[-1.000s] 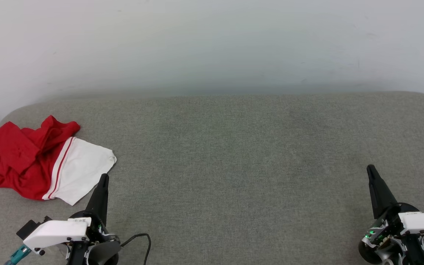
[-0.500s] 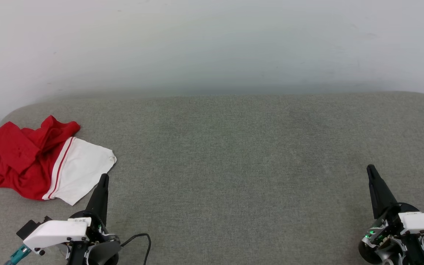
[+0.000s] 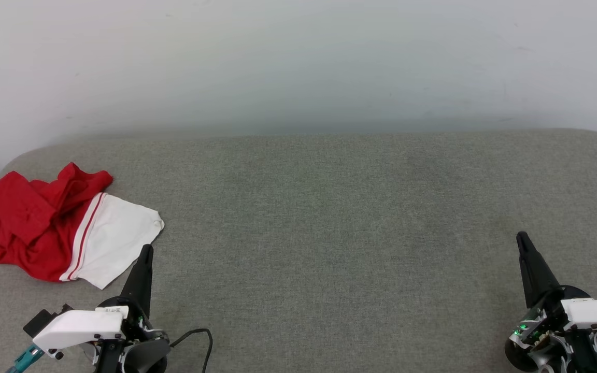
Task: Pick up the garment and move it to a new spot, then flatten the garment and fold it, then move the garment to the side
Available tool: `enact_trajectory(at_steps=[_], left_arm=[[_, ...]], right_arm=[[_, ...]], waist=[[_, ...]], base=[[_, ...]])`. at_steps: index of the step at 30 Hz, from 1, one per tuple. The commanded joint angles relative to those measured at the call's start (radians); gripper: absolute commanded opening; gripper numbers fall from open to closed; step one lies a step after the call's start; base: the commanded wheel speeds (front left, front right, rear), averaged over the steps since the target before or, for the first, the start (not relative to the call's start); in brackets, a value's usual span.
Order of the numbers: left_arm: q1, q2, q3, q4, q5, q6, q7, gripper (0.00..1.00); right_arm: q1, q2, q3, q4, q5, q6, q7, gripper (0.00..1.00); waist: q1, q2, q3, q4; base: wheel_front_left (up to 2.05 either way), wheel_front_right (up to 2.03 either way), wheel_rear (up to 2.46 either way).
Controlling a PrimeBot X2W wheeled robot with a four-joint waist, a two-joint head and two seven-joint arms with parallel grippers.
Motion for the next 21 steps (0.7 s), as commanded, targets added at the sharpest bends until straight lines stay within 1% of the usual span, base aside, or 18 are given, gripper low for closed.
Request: enact_trajectory(at_steps=[1,21], left_arm=[[-0.008,-0.002,0.004,0.0,0.003,-0.003,0.003,0.0],[-0.008,-0.002,0.004,0.0,0.003,-0.003,0.003,0.0]], right_arm=[[-0.011,0.004,-0.001,0.001,-0.006,0.0,0.001,0.0],[-0.011,0.004,0.0,0.001,-0.005,0.0,0.001,0.0]], waist=[[0.0,-0.0001,0.0,0.0],[0.0,-0.0001,0.0,0.0]], base=[[0.0,0.0,0.0],[0.0,0.0,0.0]])
